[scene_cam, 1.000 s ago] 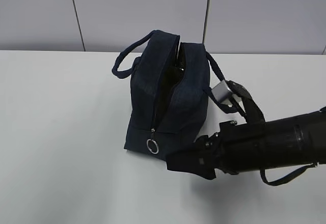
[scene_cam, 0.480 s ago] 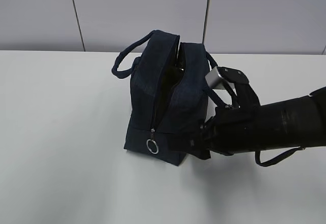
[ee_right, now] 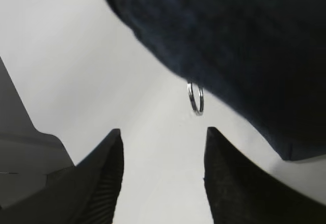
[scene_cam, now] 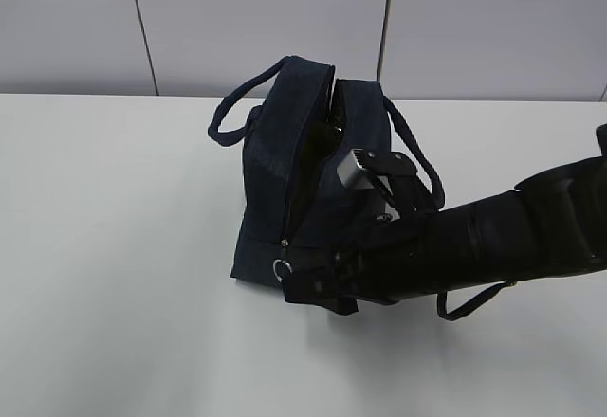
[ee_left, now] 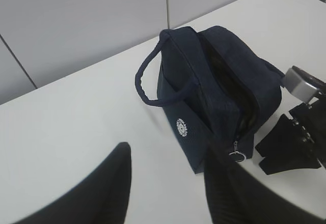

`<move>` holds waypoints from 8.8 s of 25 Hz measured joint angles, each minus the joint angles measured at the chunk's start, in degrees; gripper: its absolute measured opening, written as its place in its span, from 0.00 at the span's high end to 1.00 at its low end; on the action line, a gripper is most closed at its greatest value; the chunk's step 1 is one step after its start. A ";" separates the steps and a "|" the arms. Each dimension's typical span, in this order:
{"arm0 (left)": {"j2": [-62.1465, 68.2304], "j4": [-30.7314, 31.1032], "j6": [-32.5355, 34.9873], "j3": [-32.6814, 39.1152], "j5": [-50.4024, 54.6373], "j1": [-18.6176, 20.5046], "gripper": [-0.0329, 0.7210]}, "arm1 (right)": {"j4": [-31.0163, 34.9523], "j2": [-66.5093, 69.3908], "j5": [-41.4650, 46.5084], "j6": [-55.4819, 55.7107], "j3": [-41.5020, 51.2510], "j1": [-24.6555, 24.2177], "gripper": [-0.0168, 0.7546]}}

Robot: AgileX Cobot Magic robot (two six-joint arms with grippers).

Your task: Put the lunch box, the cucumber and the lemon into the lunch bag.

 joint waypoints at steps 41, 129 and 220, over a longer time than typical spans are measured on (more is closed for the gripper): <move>0.00 0.10 0.00 0.00 0.39 0.00 0.53 | 0.13 13.24 -0.79 7.67 -11.49 0.46 0.89; 26.07 -25.45 25.95 12.02 -14.77 0.00 0.47 | -19.44 -5.94 9.60 31.42 -11.38 0.25 0.98; 39.49 -32.82 41.21 8.49 -32.01 -5.48 0.96 | -17.54 -7.99 4.91 32.42 -13.74 0.18 0.98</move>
